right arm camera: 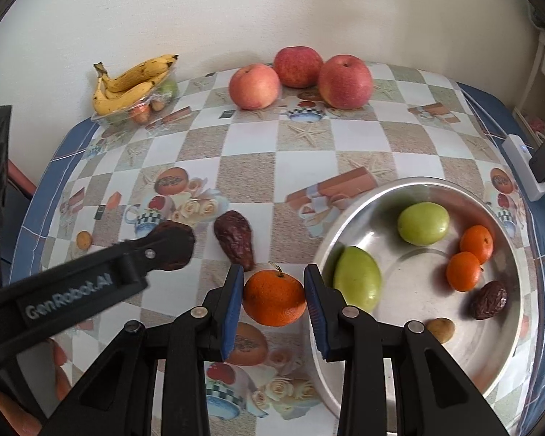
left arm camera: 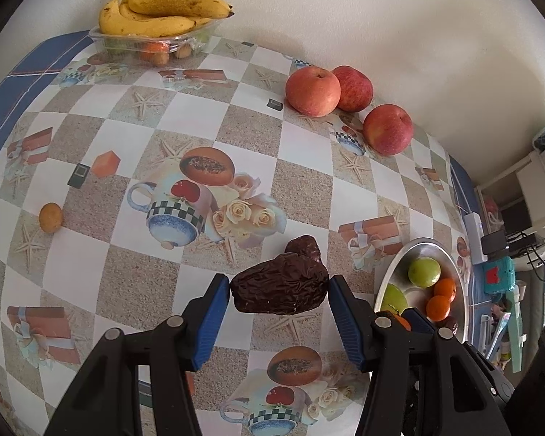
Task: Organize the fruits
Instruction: 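Grasp the red date with left tool while right tool grasps the tangerine, then carry date and tangerine over the steel bowl and release both, then move left tool toward a small brown kiwi while right tool approaches another red date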
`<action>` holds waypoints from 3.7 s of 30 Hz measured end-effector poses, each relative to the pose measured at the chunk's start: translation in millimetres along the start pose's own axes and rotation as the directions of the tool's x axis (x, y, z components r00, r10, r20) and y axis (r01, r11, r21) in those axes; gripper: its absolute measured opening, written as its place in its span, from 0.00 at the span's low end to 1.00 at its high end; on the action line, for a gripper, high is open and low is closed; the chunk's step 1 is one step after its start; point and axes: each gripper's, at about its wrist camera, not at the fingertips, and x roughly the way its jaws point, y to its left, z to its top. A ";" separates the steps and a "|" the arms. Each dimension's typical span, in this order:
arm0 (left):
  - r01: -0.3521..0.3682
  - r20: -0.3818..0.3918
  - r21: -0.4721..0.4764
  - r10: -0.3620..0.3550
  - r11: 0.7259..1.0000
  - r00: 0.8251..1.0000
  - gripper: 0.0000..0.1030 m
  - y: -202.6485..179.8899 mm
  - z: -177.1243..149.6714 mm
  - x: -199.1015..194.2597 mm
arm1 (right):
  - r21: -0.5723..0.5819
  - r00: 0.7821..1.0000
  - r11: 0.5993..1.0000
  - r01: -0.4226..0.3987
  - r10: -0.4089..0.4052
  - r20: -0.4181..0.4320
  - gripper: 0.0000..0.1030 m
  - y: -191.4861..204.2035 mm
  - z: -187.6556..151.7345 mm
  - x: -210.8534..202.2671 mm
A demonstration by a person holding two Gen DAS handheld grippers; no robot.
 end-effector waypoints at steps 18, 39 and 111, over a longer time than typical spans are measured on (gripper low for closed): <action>0.116 -0.103 0.261 -0.092 0.958 0.990 0.58 -99.0 -51.9 11.0 | 0.304 0.983 0.935 0.184 -0.179 -0.043 0.35 -122.8 -9.7 -19.7; 0.097 -0.117 0.476 -0.047 0.874 0.992 0.58 -146.6 -94.4 37.4 | 0.359 0.987 0.920 0.156 -0.163 -0.012 0.35 -144.0 -14.1 -33.8; -0.006 -0.025 0.240 0.012 0.971 1.000 1.00 -70.4 -37.5 30.7 | 0.342 0.972 0.910 0.235 -0.224 -0.072 0.75 -140.2 -27.5 -15.2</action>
